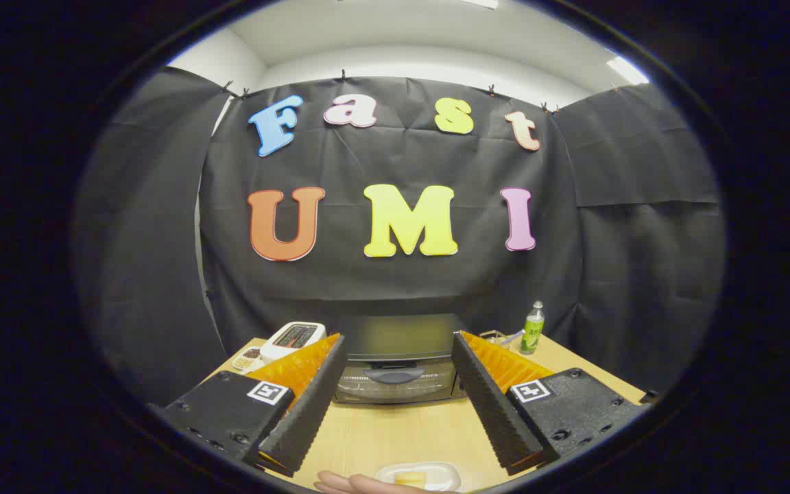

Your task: Open the toaster oven, put the food inside, and close the toaster oven door.

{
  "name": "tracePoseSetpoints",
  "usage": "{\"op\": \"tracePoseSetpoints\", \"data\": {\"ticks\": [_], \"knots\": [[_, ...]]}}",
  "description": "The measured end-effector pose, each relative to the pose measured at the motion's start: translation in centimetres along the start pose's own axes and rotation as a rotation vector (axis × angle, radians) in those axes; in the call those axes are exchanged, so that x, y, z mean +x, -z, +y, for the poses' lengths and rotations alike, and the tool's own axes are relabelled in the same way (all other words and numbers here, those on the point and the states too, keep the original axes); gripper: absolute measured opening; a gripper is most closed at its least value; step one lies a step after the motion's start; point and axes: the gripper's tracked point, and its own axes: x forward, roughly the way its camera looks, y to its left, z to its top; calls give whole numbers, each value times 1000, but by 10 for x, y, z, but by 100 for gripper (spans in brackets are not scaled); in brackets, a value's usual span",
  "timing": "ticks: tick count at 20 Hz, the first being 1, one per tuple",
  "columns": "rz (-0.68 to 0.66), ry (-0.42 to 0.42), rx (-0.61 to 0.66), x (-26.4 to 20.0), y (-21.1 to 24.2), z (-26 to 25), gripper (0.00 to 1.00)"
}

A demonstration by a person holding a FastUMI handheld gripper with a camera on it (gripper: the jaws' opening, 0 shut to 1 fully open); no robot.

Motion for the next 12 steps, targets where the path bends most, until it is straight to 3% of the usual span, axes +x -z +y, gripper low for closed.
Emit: {"op": "tracePoseSetpoints", "data": {"ticks": [12], "knots": [[-36, -25, -29, -8, -8, -5, 100]]}}
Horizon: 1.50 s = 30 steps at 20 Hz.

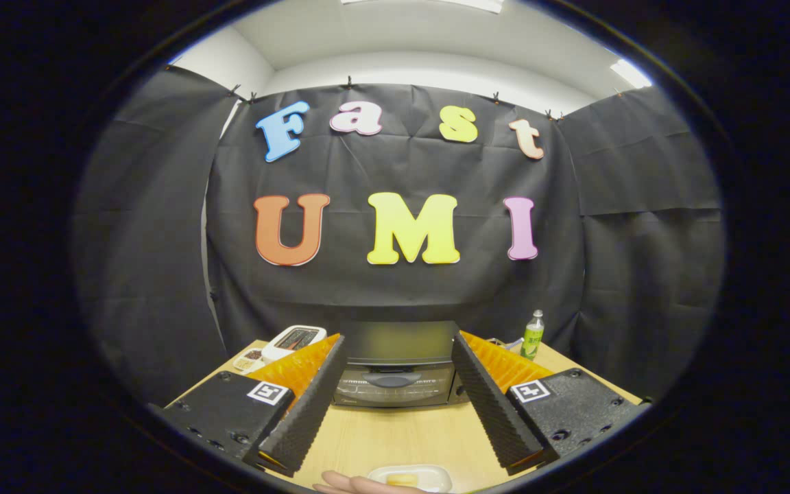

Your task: Open the toaster oven, put the food inside, and close the toaster oven door.

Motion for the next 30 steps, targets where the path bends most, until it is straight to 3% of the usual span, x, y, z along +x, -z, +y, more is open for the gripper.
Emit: {"op": "tracePoseSetpoints", "data": {"ticks": [6, 12, 15, 21, 24, 30], "knots": [[25, 17, 26, 27, 12, -10, 100], [63, 28, 24, 101, 37, -12, 100], [42, 65, -10, 145, 48, -14, 100], [34, 11, -116, 195, 68, 17, 100], [73, -20, -127, 212, 86, 23, 99], [255, 10, -55, 230, 148, 8, 99]]}}
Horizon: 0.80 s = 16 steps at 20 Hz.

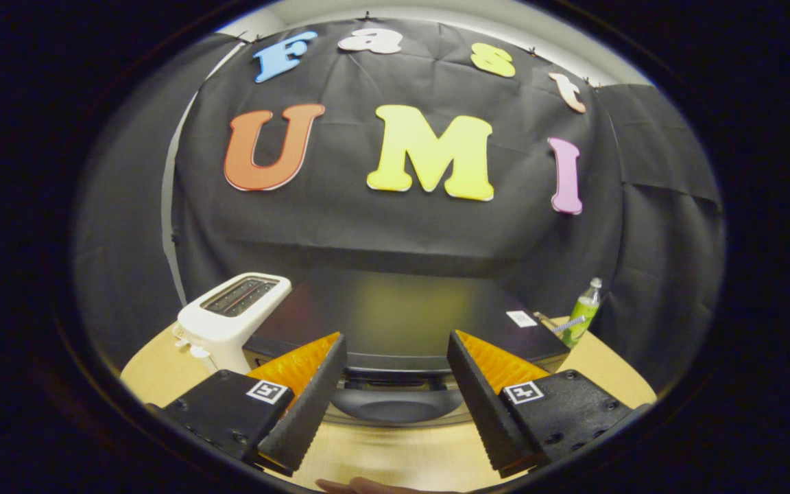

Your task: Open the toaster oven, put the food inside, and close the toaster oven door.

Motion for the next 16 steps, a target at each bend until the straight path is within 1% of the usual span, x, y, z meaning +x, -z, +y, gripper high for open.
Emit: {"op": "tracePoseSetpoints", "data": {"ticks": [1, 4, 5, 6, 10, 13, 16], "knots": [[9, -32, 27, 1, 3, 2, 99], [73, -57, 36, 2, 18, 5, 96], [76, -61, 46, 1, 22, 6, 96], [66, -48, 41, 0, 18, 3, 96], [60, -50, 46, 0, 21, 3, 99], [41, -42, 0, -3, 23, 1, 99], [56, -58, 10, -16, 31, 1, 99]]}}
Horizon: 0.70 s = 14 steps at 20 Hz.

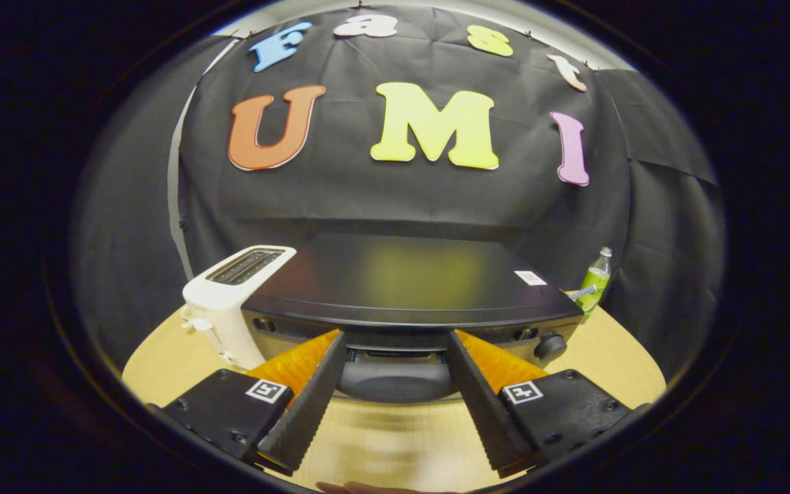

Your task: Open the toaster oven, put the food inside, and close the toaster oven door.

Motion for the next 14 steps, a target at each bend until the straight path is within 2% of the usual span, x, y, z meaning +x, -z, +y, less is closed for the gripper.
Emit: {"op": "tracePoseSetpoints", "data": {"ticks": [4, 14], "knots": [[17, -26, -18, -21, 19, 0, 99], [83, 1, -66, -60, 88, 3, 99]]}}
